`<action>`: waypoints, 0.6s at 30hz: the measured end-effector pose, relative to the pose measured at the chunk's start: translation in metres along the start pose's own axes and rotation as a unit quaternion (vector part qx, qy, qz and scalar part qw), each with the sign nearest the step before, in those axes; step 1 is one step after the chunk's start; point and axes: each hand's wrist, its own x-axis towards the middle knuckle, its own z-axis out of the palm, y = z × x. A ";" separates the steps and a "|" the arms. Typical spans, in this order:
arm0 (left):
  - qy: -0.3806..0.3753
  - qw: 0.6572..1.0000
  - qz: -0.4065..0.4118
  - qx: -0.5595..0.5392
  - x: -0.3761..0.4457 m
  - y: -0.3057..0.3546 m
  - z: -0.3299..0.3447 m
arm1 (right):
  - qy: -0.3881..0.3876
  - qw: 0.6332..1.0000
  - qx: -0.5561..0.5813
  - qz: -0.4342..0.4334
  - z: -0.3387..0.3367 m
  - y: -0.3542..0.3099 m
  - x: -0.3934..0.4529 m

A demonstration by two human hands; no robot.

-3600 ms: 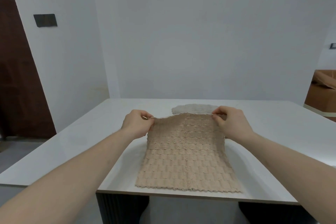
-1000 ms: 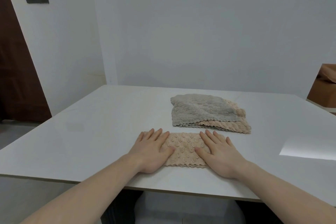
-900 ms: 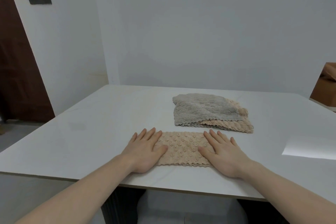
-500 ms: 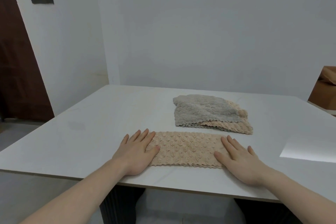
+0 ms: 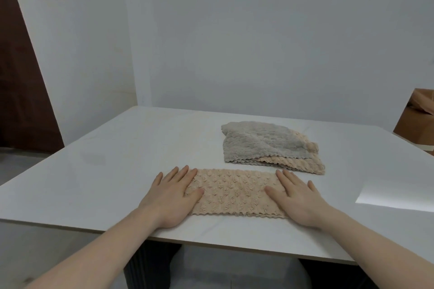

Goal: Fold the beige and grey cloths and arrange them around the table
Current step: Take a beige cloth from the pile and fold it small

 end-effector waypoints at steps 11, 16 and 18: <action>0.033 0.998 -0.008 -0.055 -0.002 -0.003 0.000 | 0.100 0.984 0.126 0.071 -0.007 0.010 0.000; 0.012 1.000 0.005 -0.003 -0.001 -0.004 0.002 | 0.108 0.970 0.203 0.084 -0.018 0.002 -0.001; 0.007 1.000 0.006 0.009 0.000 -0.005 0.003 | 0.134 0.957 0.239 0.092 -0.027 -0.006 -0.001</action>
